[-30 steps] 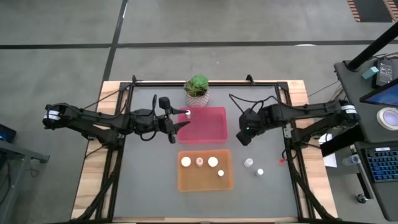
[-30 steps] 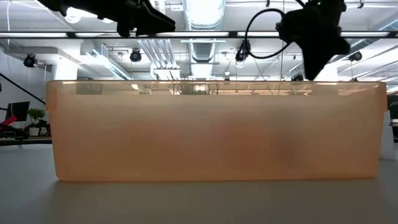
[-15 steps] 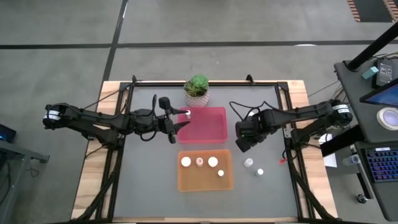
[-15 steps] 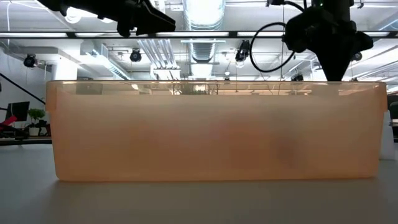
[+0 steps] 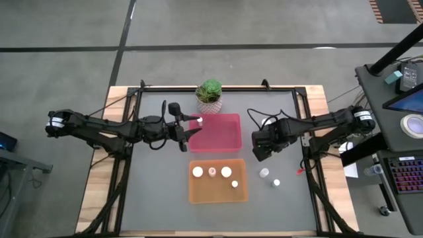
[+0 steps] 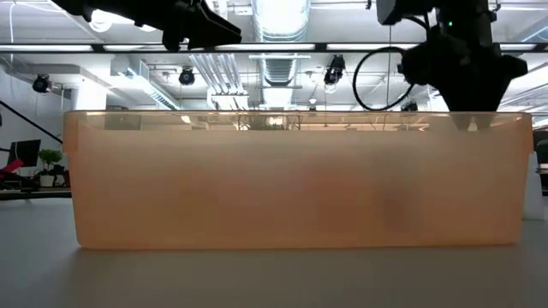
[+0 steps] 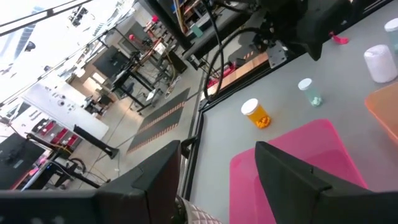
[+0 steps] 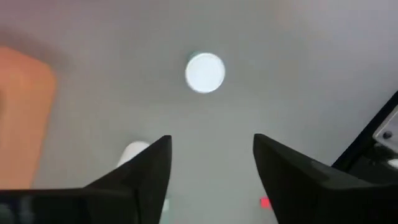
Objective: Pick and place medicine bottles into bin by pill shape (circle, oval)
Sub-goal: Put the left blue tablet bottle into the pink bin
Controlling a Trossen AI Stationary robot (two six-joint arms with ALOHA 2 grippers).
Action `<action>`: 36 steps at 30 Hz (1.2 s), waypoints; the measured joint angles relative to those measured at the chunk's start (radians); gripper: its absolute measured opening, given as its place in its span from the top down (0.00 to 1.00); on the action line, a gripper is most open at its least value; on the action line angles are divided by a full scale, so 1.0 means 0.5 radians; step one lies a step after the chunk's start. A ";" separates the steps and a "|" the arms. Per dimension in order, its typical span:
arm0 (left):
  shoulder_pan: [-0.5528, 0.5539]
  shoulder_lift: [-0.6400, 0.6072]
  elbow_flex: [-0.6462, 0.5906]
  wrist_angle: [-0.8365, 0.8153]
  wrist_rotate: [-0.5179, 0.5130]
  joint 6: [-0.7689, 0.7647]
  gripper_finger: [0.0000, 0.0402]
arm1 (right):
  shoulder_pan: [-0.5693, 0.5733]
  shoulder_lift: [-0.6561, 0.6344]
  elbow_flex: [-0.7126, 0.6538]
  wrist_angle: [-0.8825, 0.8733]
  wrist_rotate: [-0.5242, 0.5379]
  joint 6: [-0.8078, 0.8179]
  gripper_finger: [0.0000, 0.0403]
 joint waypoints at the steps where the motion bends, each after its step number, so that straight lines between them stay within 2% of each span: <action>1: -0.001 0.000 0.000 0.000 0.000 0.000 0.52 | -0.005 0.000 -0.027 0.018 0.022 -0.010 0.44; 11: 0.000 0.000 0.000 0.008 -0.003 0.011 0.52 | -0.107 0.002 -0.246 0.379 0.056 -0.053 0.40; 23: 0.000 0.000 0.000 0.007 -0.006 0.016 0.52 | -0.179 0.125 -0.287 0.463 0.119 -0.156 0.41; 28: 0.000 0.000 0.000 0.004 -0.010 0.016 0.52 | -0.179 0.165 -0.287 0.460 0.119 -0.180 0.48; 36: 0.000 0.000 0.000 0.005 -0.009 0.016 0.52 | -0.179 0.171 -0.287 0.469 0.119 -0.195 0.66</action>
